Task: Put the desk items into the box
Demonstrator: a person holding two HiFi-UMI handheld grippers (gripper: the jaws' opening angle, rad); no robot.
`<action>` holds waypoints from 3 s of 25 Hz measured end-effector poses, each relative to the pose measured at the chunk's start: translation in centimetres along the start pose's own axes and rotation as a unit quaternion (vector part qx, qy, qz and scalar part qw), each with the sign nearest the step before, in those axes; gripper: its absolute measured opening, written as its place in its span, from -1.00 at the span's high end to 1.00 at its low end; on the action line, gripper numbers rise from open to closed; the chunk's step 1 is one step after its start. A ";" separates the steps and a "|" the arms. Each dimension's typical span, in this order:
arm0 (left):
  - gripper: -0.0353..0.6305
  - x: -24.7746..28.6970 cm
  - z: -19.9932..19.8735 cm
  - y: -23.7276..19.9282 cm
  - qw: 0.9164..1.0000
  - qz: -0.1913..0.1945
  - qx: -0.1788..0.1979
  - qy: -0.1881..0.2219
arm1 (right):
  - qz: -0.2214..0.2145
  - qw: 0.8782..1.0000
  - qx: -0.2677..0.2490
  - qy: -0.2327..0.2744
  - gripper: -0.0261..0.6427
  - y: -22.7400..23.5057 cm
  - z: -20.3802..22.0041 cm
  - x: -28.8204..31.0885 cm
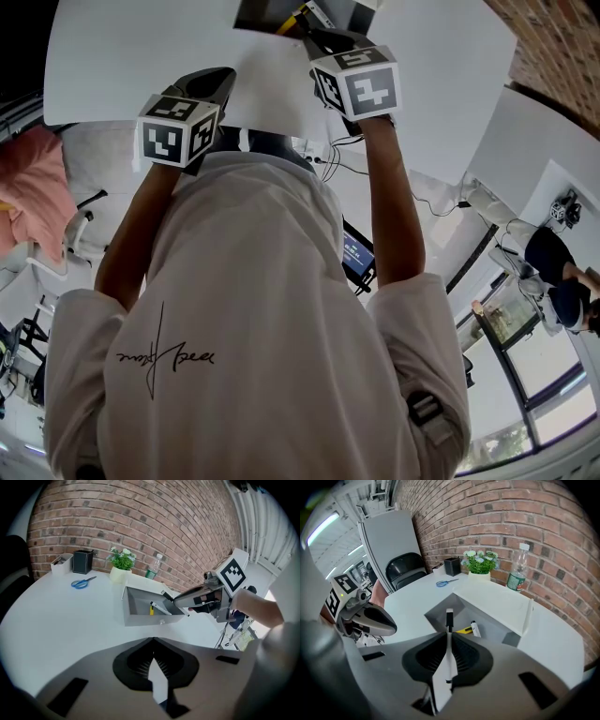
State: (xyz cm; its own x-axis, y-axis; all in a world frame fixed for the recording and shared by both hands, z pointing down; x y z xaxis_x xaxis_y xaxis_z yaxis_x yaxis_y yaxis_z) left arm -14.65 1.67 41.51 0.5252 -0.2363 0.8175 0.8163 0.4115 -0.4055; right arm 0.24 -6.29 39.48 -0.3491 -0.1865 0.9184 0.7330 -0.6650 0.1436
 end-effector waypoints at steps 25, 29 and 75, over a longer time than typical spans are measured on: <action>0.88 0.0 -1.0 -3.4 1.000 -0.004 -0.024 -0.004 | -0.013 1.000 -0.012 -0.022 0.76 0.5 -2.9 2.9; 0.88 -0.1 -1.0 -4.1 1.000 -0.004 -0.026 -0.006 | -0.015 1.000 -0.012 -0.024 0.76 0.4 -3.5 3.4; 0.88 0.0 -2.0 -7.6 0.998 -0.013 -0.060 -0.012 | -0.022 0.998 -0.002 -0.059 0.63 1.4 -5.5 7.2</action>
State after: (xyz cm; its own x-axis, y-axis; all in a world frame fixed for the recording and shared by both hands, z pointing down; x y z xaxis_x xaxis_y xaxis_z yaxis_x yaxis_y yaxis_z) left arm -20.39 -3.20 43.82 0.4987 -0.2235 0.8375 0.8532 0.2970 -0.4288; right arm -4.46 -12.56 44.22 -0.3099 -0.0707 0.9481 0.7164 -0.6730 0.1839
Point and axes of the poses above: the fingertips, and each gripper's own axes: x forward along the fingers, y to its right, z out of its underside, the point moved 4 cm from there along -x, backward along the fingers, and after that the axes turned 13 degrees about -y, right-handed, at the moved point
